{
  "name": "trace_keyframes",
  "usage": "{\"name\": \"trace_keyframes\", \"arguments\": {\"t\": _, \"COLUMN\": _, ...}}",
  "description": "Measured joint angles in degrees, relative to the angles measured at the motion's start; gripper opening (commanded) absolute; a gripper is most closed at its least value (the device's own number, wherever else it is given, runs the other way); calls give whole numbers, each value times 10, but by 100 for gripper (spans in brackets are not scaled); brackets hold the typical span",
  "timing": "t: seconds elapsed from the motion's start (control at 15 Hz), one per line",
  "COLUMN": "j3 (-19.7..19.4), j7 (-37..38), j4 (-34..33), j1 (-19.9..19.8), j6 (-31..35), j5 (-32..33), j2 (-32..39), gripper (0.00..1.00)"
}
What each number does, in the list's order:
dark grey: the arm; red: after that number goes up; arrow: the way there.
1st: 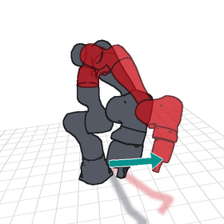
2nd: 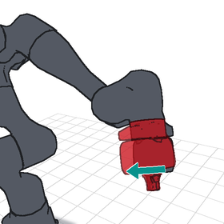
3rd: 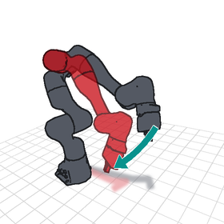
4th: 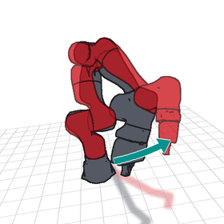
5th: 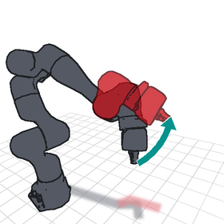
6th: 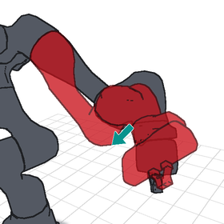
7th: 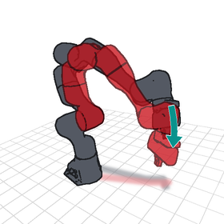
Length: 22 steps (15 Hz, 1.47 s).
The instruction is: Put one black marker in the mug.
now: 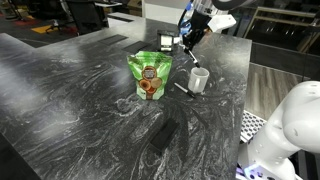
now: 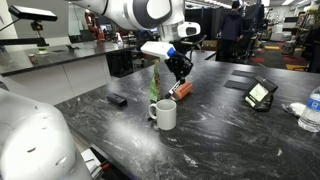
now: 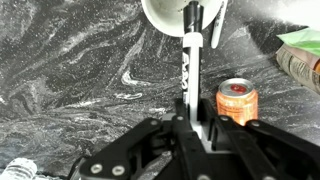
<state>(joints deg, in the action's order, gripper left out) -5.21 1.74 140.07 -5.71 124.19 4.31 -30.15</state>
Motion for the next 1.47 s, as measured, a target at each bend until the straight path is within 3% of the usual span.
{"name": "trace_keyframes", "arguments": {"t": 0.33, "j3": -7, "j7": 1, "j4": 70, "j1": -2, "j6": 55, "j5": -5, "j2": -42, "gripper": 4}}
{"name": "trace_keyframes", "arguments": {"t": 0.87, "j3": -18, "j7": -10, "j4": 169, "j1": -2, "j6": 249, "j5": -4, "j2": -44, "gripper": 4}}
{"name": "trace_keyframes", "arguments": {"t": 0.93, "j3": -18, "j7": -13, "j4": 176, "j1": -2, "j6": 263, "j5": -4, "j2": -44, "gripper": 43}}
{"name": "trace_keyframes", "arguments": {"t": 1.07, "j3": -18, "j7": -21, "j4": 186, "j1": -2, "j6": 279, "j5": -3, "j2": -45, "gripper": 48}}
{"name": "trace_keyframes", "arguments": {"t": 1.47, "j3": -15, "j7": -30, "j4": 186, "j1": -3, "j6": 269, "j5": -1, "j2": -47, "gripper": 92}}
